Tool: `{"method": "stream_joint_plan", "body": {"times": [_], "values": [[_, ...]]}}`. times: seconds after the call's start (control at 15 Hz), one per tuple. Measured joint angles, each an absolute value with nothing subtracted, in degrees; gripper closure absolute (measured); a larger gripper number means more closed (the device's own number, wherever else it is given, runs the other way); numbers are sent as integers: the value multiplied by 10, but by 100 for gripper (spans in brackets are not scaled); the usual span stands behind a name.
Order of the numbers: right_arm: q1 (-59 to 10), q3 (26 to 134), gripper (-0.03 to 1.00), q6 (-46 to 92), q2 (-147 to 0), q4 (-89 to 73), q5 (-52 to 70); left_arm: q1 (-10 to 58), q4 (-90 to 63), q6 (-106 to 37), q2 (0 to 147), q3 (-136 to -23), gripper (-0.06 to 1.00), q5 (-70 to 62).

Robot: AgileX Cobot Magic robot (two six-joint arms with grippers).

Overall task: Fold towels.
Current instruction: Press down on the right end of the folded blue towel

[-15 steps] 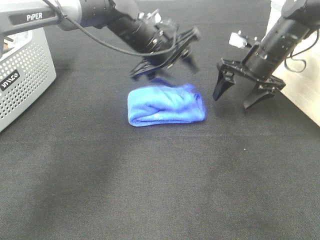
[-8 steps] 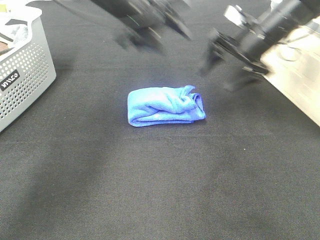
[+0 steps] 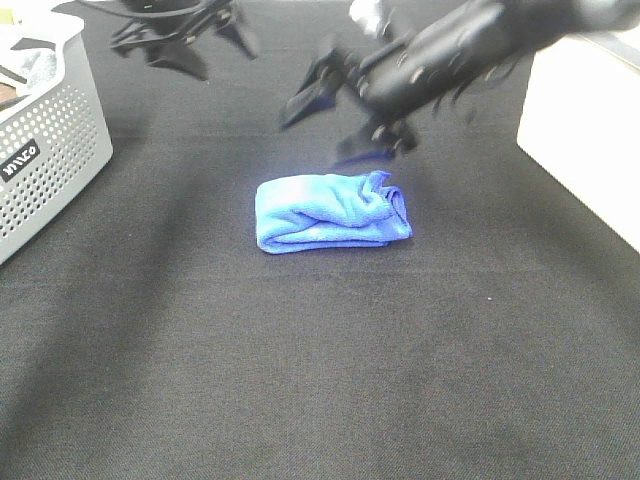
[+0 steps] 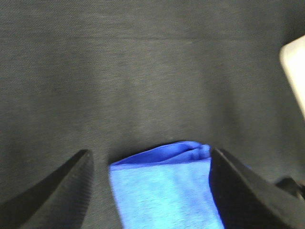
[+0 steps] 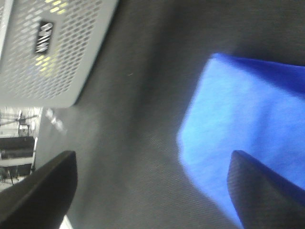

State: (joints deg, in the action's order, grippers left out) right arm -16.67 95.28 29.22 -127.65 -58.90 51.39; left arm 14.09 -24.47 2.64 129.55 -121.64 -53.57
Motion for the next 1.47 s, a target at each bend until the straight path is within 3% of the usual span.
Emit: {"method": "stream_joint_plan", "body": {"times": [0.33,0.67,1.13,1.47], "values": [[-108,953,16,251,-1317,-481,511,140,-241,26,1295,-1216,29,-543],[-105,953,16,196,-1314,-357,513,140,-240,26,1295,-1216,29,-561],[-105,953,16,112,-1162,-216,608,139,-110,13,1224,-1216,29,-691],[-105,939,16,97,-1075,-211,689,139,-58,9,1117,-1167,29,-693]]}}
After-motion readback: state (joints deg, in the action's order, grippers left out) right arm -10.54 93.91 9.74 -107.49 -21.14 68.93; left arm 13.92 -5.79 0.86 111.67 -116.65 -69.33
